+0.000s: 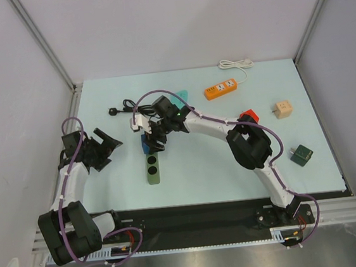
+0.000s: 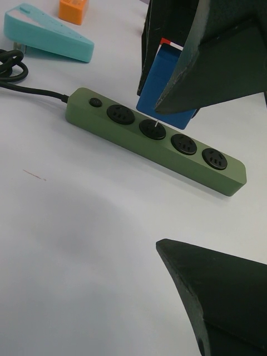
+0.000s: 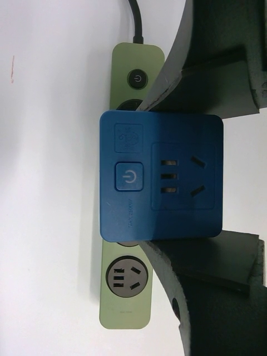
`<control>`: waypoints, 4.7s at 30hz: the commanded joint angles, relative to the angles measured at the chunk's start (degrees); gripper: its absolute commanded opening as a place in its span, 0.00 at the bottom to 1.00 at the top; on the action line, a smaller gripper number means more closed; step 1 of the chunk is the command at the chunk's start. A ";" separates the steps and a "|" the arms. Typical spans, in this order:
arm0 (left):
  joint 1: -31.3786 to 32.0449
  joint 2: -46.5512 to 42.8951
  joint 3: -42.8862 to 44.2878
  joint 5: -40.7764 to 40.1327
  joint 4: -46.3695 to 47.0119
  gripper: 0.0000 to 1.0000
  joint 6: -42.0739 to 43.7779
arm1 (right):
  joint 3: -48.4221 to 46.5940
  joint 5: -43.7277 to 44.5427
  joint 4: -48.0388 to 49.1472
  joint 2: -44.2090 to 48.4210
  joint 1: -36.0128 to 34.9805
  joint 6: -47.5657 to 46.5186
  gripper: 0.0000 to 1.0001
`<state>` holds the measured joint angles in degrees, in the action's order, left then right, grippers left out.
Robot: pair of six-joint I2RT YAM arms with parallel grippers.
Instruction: Insert the plug
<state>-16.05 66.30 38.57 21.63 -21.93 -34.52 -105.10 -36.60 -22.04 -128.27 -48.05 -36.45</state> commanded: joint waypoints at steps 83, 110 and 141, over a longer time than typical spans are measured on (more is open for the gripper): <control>8.58 8.40 0.63 18.19 12.71 0.60 -1.51 | 6.49 2.41 14.66 4.16 0.33 5.33 0.96; 13.06 11.48 2.04 11.87 11.91 0.43 -2.21 | 19.13 2.32 19.14 10.67 0.94 12.71 0.06; 21.50 16.40 -4.90 -5.70 9.88 0.00 -5.64 | 37.52 15.15 31.89 7.69 -3.36 34.07 0.00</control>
<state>1.69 77.47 39.29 26.41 -7.38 -39.81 -70.19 -21.91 25.56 -114.24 -49.08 -4.27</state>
